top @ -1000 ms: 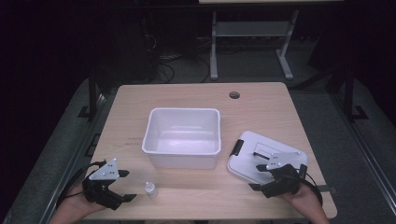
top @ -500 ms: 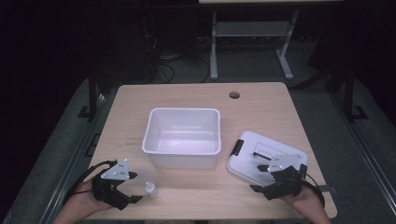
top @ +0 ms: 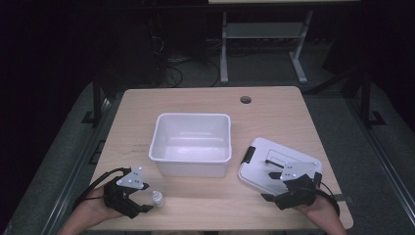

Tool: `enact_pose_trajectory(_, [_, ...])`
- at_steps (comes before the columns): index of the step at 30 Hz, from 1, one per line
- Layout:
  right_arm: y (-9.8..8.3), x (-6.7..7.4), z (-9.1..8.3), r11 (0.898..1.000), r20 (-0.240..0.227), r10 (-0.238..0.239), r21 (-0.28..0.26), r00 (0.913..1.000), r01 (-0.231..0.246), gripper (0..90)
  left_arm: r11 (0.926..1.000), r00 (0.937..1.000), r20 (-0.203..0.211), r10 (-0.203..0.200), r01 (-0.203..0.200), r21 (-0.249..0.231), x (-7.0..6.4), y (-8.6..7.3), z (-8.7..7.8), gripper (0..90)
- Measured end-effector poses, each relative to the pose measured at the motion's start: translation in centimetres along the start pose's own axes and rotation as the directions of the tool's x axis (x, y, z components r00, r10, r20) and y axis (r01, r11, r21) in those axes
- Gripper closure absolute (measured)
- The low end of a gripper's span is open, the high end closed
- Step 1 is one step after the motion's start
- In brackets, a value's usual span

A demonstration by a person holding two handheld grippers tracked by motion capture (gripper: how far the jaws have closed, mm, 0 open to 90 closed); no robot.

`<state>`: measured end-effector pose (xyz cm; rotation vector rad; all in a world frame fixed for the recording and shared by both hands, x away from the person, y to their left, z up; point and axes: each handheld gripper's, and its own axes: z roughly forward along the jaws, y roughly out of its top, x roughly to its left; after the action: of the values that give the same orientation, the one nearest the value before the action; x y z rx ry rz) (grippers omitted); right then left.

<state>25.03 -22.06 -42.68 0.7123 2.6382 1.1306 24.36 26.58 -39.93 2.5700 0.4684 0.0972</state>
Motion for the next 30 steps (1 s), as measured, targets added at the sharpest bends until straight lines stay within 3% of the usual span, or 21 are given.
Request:
enact_pose_trajectory(8, [0.1,0.1,-0.1,1.0,0.004,-0.012,-0.004,0.9999,0.012,25.4,0.9993,0.9991,0.04,0.015,-0.016,0.033,0.0,0.7,0.8,33.3])
enact_pose_trajectory(16, [0.1,0.1,-0.4,1.0,0.009,-0.013,-0.01,0.9999,0.013,25.5,0.9986,0.9982,0.054,0.028,-0.03,0.043,0.2,1.5,1.2,36.7])
enact_pose_trajectory(30, [0.2,0.2,-0.6,1.0,0.022,-0.022,-0.014,0.9995,0.023,25.4,0.9953,0.9983,0.04,0.043,-0.046,0.085,0.5,2.2,2.0,43.3])
